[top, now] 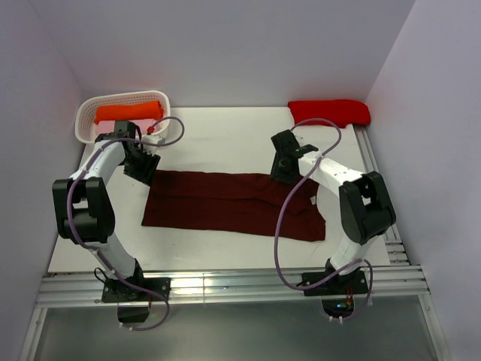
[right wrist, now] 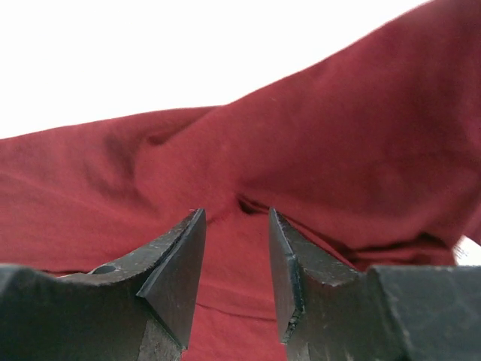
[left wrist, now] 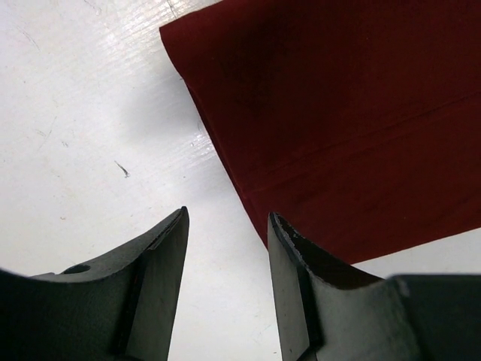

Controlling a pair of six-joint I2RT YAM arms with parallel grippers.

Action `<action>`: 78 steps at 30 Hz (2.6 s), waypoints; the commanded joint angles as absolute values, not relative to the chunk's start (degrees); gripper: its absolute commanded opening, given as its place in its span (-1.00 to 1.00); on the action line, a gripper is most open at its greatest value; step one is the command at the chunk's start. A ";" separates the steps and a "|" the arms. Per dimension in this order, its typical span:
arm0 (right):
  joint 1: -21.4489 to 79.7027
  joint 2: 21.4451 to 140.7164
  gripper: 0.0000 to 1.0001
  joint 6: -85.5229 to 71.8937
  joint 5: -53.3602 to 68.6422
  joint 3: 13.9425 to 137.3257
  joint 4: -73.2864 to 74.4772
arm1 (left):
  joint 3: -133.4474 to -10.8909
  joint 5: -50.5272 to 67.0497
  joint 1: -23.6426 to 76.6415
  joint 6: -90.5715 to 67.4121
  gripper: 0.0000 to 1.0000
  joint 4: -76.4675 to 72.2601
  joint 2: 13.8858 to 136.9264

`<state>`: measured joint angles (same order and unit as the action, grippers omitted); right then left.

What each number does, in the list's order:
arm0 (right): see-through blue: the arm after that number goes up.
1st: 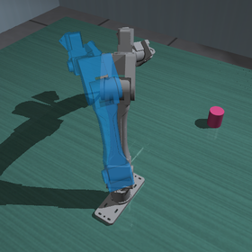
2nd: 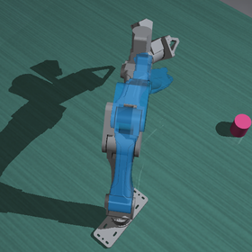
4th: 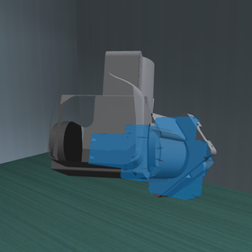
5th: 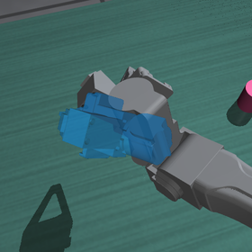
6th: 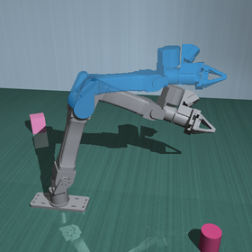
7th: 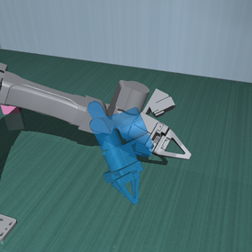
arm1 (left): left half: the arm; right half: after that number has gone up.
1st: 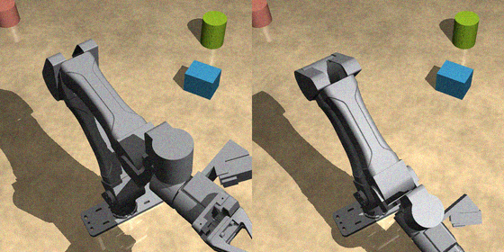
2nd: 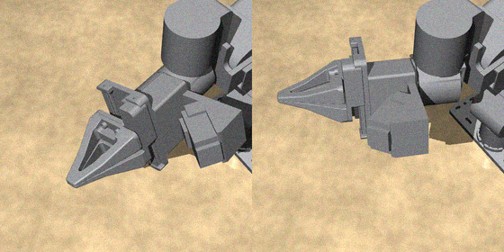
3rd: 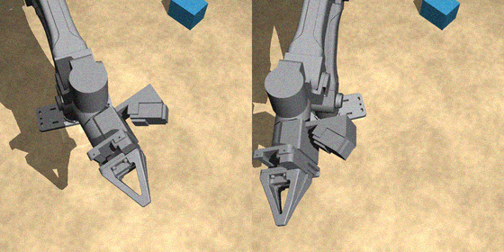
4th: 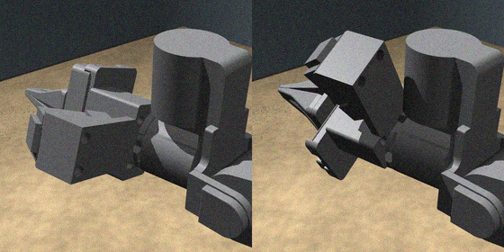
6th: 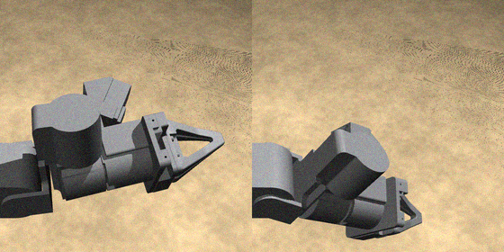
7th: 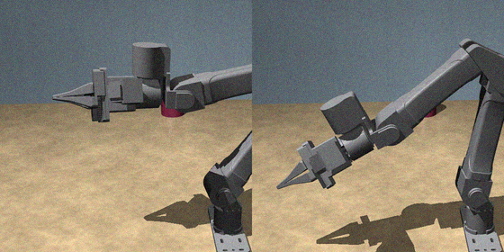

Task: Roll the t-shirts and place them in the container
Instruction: Fold the tshirt

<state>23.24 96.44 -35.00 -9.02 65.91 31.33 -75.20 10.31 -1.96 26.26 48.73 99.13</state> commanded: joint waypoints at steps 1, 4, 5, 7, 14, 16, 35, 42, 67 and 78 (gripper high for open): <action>22.85 98.35 -0.08 -34.28 -7.29 68.99 29.88 | -77.52 11.78 -2.11 26.46 0.03 49.66 96.42; 22.85 99.23 -0.09 -34.45 -7.47 68.47 29.80 | -77.52 11.69 -2.11 26.46 0.02 49.83 96.33; 22.94 99.23 -0.09 -34.71 -7.47 67.86 29.62 | -77.52 11.78 -2.11 26.63 0.01 49.75 96.33; 22.94 99.40 -0.10 -34.80 -7.82 67.41 29.71 | -77.43 11.86 -2.11 26.63 0.02 49.75 96.24; 23.11 101.07 -0.10 -34.98 -7.65 66.18 28.83 | -77.17 12.22 -2.11 26.37 0.00 49.66 96.33; 23.11 101.42 -0.11 -35.07 -7.82 66.18 28.83 | -76.99 12.39 -2.11 26.46 0.00 49.66 96.33; 27.68 92.38 -0.96 -38.84 -11.43 60.56 31.29 | -75.68 12.57 -2.11 26.63 -0.05 49.13 95.71; 32.78 88.60 -0.98 -42.97 -12.66 57.04 31.64 | -75.15 12.92 -2.11 27.07 -0.06 48.96 96.15; 44.91 82.27 -0.75 -55.81 -13.97 45.53 28.21 | -74.62 12.22 -2.02 28.65 -0.09 49.22 97.38; 41.51 71.65 -0.10 -54.41 -18.90 48.16 36.12 | -74.36 11.95 -2.11 29.71 -0.04 50.09 97.30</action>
